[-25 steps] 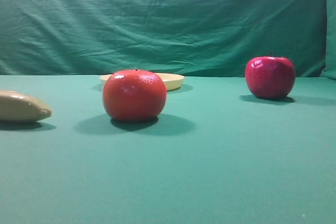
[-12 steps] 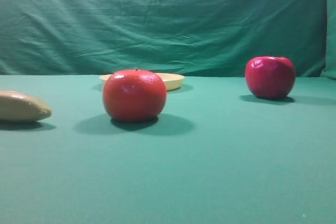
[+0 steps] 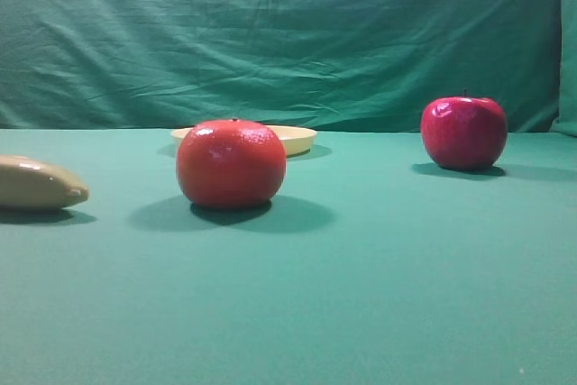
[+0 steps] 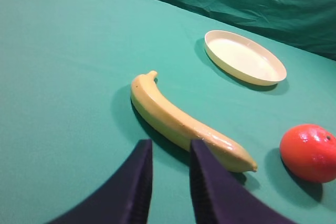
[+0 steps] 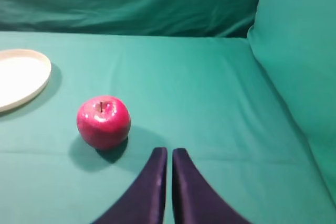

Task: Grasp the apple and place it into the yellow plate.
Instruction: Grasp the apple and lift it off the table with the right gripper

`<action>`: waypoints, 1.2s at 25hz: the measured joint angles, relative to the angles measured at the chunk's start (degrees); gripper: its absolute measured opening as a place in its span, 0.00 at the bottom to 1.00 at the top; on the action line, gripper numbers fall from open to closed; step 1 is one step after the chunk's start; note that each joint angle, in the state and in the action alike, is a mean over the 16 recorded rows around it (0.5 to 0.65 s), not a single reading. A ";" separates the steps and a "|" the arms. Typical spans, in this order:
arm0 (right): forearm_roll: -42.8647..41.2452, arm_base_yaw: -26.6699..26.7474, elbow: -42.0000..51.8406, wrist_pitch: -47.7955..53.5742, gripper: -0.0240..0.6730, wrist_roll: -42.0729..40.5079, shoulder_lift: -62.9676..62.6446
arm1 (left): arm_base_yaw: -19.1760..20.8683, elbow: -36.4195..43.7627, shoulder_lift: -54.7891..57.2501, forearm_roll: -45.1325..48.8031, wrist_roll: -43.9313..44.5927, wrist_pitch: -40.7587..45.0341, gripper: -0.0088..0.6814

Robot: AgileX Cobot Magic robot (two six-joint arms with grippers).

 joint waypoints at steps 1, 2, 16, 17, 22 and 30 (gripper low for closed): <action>-0.03 0.10 -1.62 0.87 0.03 -0.52 2.62 | 0.00 0.00 0.00 0.00 0.00 0.00 0.24; -0.06 0.25 -3.21 1.63 0.03 -0.95 5.15 | 0.00 0.00 0.00 0.00 0.00 0.00 0.24; -0.19 7.17 -21.17 4.90 0.50 -5.29 32.93 | 0.00 0.00 0.00 0.00 0.00 0.00 0.24; -0.19 7.66 -22.22 4.92 0.56 -5.48 34.49 | 0.00 0.00 0.00 0.00 0.00 0.00 0.24; -0.02 9.10 -27.17 5.25 0.83 -6.05 41.82 | 0.00 0.00 0.00 0.00 0.00 0.00 0.24; 1.15 9.73 -34.19 5.90 0.96 -6.13 52.44 | 0.00 0.00 0.00 0.00 0.00 0.00 0.24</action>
